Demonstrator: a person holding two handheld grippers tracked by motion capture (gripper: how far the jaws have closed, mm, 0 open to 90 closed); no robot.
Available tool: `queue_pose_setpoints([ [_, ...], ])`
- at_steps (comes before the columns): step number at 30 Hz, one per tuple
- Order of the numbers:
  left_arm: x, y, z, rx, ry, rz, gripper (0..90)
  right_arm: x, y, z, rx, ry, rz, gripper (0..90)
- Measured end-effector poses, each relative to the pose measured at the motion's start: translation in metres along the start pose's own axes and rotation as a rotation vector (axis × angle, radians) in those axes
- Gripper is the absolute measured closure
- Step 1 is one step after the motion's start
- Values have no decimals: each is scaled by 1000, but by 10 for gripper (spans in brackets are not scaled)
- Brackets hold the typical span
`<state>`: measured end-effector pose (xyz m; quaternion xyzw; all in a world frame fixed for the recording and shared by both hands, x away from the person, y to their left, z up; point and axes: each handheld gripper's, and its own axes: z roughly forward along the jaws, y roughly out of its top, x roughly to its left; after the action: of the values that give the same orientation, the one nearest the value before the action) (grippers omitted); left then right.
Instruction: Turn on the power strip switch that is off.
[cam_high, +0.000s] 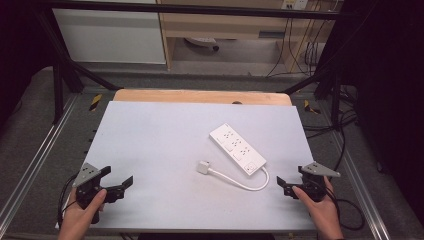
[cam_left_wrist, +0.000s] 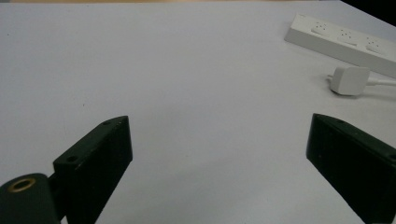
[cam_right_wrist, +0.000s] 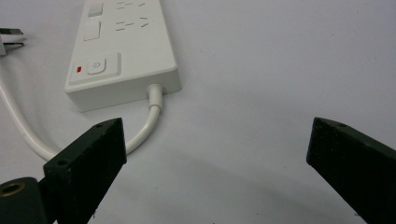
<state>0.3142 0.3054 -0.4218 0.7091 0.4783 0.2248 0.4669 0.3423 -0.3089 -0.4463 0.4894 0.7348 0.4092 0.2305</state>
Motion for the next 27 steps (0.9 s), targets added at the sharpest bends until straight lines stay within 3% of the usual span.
queue_pose_setpoints([
  [6,-1,-1,3,4,6,0,71,0,1,-1,1,4,3,54],
  [12,-1,-1,4,8,1,-11,71,5,5,-5,-36,25,10,53],
  [16,-1,0,8,21,7,3,82,6,11,-5,-50,33,11,52],
  [19,-3,-1,9,33,-1,10,81,6,10,-4,-26,22,36,51],
  [27,-2,0,9,28,1,8,83,5,14,-6,-52,13,52,47],
])
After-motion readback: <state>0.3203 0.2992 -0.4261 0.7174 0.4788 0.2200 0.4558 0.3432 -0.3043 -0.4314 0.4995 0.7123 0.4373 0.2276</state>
